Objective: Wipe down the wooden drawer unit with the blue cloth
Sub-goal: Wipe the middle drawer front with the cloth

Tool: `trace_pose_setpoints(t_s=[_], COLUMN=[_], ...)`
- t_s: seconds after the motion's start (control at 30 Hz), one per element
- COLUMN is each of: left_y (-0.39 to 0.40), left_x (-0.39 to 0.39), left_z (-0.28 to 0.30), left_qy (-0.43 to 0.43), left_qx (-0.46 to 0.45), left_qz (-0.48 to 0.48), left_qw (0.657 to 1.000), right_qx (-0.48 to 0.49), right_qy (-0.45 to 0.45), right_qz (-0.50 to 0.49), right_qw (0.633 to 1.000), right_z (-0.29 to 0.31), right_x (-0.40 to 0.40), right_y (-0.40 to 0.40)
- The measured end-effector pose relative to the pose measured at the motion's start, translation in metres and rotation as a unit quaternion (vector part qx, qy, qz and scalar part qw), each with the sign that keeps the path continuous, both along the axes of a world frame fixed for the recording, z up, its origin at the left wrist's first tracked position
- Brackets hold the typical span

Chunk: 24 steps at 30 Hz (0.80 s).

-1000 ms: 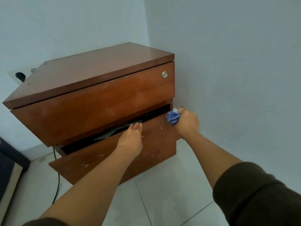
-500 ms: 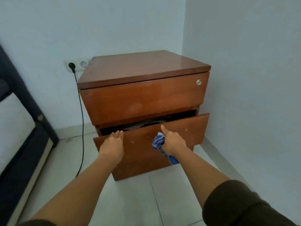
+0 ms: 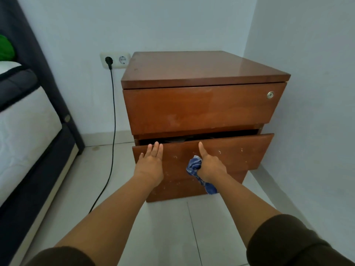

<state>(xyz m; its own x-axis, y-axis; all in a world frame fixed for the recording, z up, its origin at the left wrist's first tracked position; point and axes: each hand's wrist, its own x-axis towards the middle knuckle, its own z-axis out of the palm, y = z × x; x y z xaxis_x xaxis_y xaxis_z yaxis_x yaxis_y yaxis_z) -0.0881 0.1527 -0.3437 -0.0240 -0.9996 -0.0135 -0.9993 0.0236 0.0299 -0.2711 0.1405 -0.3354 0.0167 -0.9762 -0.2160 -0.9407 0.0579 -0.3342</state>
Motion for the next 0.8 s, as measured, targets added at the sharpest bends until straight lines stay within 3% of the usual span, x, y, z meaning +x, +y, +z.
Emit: trace_pose_setpoints(t_s=[0.43,0.63,0.8], left_y=[-0.032,-0.037,-0.032], left_x=[0.009,0.026,0.055], left_z=[-0.011,0.002,0.021], left_qy=[-0.017,-0.032,0.001], left_qx=[-0.019,0.018,-0.013], left_qz=[0.000,-0.037,0.006], left_qw=[1.000,0.999,1.000], right_qx=[-0.022,-0.033,-0.119], right_qy=[0.008,0.012,-0.009], right_qz=[-0.009,-0.006,0.032], right_qw=[1.000,0.999,0.992], right_z=[-0.013,-0.008,0.001], right_x=[0.012,0.011,0.028], right_y=[-0.037,-0.040,-0.028])
